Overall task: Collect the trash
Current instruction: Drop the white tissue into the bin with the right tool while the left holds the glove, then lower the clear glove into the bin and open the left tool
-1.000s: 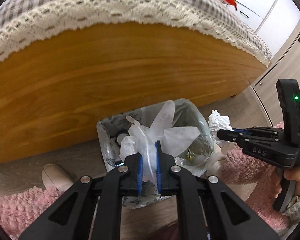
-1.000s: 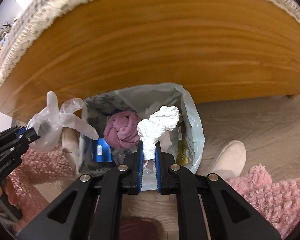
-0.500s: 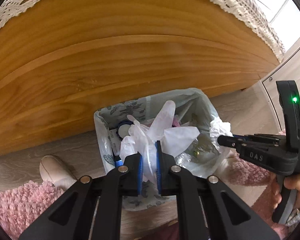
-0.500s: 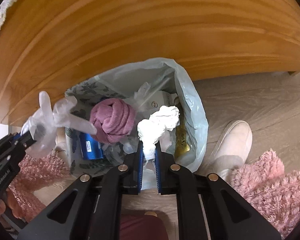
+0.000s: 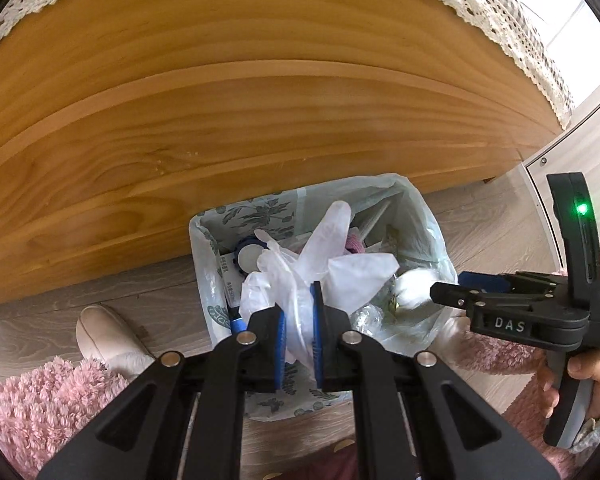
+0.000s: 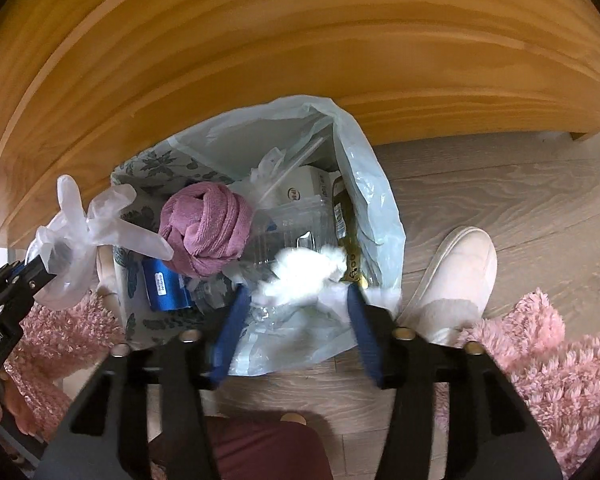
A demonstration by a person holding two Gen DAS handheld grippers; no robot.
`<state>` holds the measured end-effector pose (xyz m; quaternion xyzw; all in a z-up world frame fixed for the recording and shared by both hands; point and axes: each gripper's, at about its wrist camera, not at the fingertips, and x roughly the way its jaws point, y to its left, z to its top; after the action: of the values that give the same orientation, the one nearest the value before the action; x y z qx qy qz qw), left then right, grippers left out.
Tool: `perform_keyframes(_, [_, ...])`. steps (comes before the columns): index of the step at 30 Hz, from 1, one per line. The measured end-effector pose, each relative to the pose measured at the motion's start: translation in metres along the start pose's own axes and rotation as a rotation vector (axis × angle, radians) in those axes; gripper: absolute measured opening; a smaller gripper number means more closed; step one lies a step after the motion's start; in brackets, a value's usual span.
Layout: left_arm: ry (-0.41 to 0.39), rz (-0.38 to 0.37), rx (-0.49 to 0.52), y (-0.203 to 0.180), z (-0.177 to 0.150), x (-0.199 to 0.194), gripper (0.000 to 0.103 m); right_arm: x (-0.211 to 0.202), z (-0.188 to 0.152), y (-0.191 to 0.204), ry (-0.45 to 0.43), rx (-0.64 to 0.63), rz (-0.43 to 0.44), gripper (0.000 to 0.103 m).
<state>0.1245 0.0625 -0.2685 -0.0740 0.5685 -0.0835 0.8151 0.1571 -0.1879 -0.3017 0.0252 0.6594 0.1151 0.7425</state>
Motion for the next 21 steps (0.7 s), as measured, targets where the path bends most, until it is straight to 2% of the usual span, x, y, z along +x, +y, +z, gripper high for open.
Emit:
perform_keyframes(2, [-0.001, 0.003, 0.003, 0.0, 0.0, 0.0, 0.008, 0.0, 0.001, 0.0, 0.001, 0.002, 0.001, 0.062])
perform_keyframes(4, [-0.001, 0.006, 0.0, 0.0, 0.0, 0.0, 0.008, 0.001, 0.001, -0.002, 0.006, 0.009, -0.001, 0.078])
perform_keyframes(6, [0.001, 0.007, -0.006, 0.001, 0.0, 0.0, 0.008, 0.0, 0.002, -0.004, 0.012, 0.009, 0.004, 0.086])
perform_keyframes(21, [0.016, 0.023, -0.006, 0.0, 0.002, 0.009, 0.008, -0.009, 0.004, -0.007, -0.019, 0.036, 0.023, 0.088])
